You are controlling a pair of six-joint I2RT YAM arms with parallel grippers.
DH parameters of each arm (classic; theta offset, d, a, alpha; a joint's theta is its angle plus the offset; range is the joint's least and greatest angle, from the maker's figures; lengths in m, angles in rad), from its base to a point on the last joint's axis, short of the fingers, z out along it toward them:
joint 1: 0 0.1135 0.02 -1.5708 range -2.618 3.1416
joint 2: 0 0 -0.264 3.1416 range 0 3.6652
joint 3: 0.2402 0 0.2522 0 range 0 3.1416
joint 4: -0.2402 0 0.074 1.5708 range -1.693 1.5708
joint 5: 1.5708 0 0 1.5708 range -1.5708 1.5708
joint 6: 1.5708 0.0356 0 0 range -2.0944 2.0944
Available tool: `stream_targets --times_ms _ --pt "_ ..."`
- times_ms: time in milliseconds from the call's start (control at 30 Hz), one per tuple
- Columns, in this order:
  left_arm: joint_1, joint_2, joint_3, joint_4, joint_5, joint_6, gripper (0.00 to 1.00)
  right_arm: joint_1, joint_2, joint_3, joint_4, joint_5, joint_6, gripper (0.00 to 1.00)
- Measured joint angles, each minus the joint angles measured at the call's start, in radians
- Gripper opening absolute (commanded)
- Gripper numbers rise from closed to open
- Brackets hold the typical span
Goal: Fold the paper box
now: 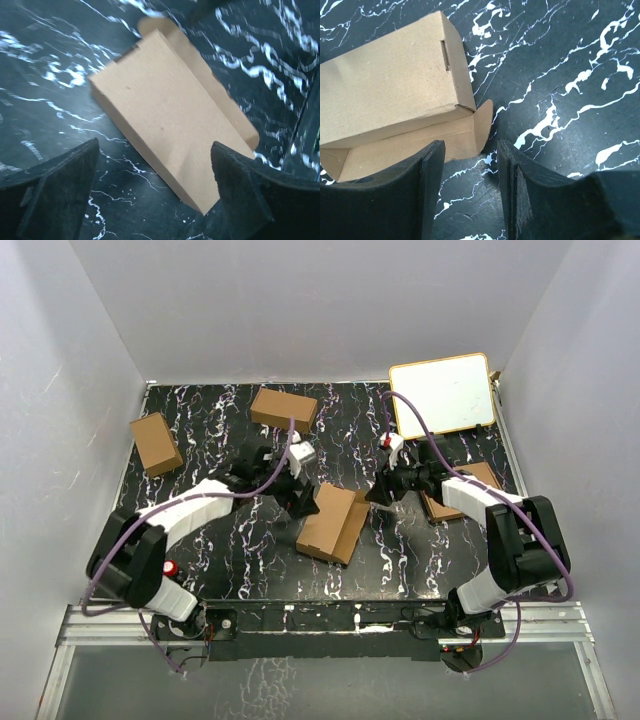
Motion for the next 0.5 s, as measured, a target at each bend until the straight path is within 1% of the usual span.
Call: stream_targets --times_ms 67,133,233,300,400,467,500 --pt "0.000 -0.068 -0.026 0.063 -0.068 -0.086 0.97 -0.002 0.024 0.002 0.002 0.001 0.014 0.51" --pt "0.001 -0.130 -0.052 0.124 -0.135 -0.202 0.97 -0.005 0.051 0.008 0.002 0.000 0.029 0.52" --pt "0.008 -0.169 -0.073 0.179 -0.188 -0.353 0.97 -0.005 0.084 0.023 0.002 0.000 0.045 0.52" --pt "0.011 -0.166 -0.078 0.199 -0.203 -0.458 0.95 -0.005 0.109 0.040 0.003 0.001 0.057 0.52" --pt "0.013 -0.136 -0.078 0.203 -0.212 -0.559 0.83 -0.005 0.134 0.059 0.005 0.001 0.063 0.51" --pt "0.012 -0.107 -0.077 0.193 -0.222 -0.599 0.78 -0.005 0.144 0.067 0.005 0.001 0.064 0.50" --pt "0.011 -0.092 -0.074 0.179 -0.227 -0.607 0.77 -0.005 0.148 0.071 0.005 0.001 0.064 0.49"
